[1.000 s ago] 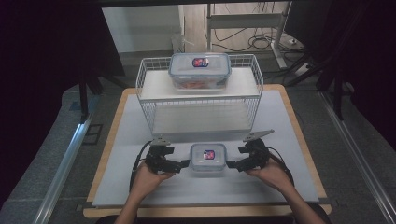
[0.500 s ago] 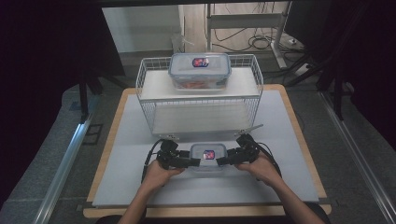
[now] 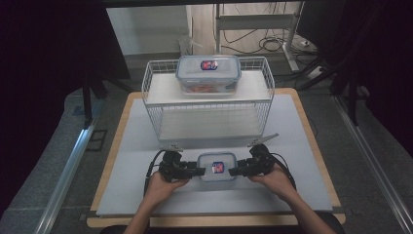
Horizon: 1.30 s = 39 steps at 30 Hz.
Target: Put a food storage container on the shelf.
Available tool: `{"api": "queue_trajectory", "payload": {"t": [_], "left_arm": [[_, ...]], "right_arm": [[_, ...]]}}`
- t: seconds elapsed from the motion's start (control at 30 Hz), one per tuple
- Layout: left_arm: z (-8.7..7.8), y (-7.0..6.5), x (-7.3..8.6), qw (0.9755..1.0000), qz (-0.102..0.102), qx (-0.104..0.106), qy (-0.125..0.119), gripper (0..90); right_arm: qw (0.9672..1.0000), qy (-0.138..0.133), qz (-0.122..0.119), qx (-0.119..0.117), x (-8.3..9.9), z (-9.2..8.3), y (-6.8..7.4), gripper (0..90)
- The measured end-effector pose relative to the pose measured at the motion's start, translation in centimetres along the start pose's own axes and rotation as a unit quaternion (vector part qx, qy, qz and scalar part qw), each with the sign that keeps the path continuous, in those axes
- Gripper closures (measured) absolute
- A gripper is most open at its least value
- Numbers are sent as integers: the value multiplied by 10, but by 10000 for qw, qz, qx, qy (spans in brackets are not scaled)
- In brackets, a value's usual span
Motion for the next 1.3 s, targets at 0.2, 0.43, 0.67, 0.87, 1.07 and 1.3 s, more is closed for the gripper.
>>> {"api": "queue_trajectory", "payload": {"t": [0.2, 0.43, 0.67, 0.87, 1.07, 1.3], "left_arm": [[-4, -3, 3, 10000, 53, 30, -75, 540], [-4, -4, 9, 9996, -146, 168, -199, 553], [-4, -7, 9, 9996, -188, 115, -197, 553], [-4, -7, 5, 9996, -202, 67, -181, 549], [-15, -9, -9, 9994, -60, 0, -335, 548], [-29, -12, -28, 9985, 33, -42, -548, 548]], "right_arm": [[9995, -130, 202, -190, 3, -5, -1, 513], [9990, -168, 287, -291, 7, -8, 0, 546], [9992, -209, 271, -185, 8, -9, 4, 542], [9994, -266, 188, -76, 6, -10, 5, 541], [9988, -470, 111, -107, -2, -17, 11, 545], [9973, -727, -39, -135, -22, -30, 20, 553]]}}
Point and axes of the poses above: each handheld gripper's, and its own axes: z roughly forward along the jaws, x roughly out of its underside, y roughly to its left, the point moved 3 cm from there along z, roughly forward along the jaws, and after that the axes turned 6 degrees about z, right-handed, at the moved point
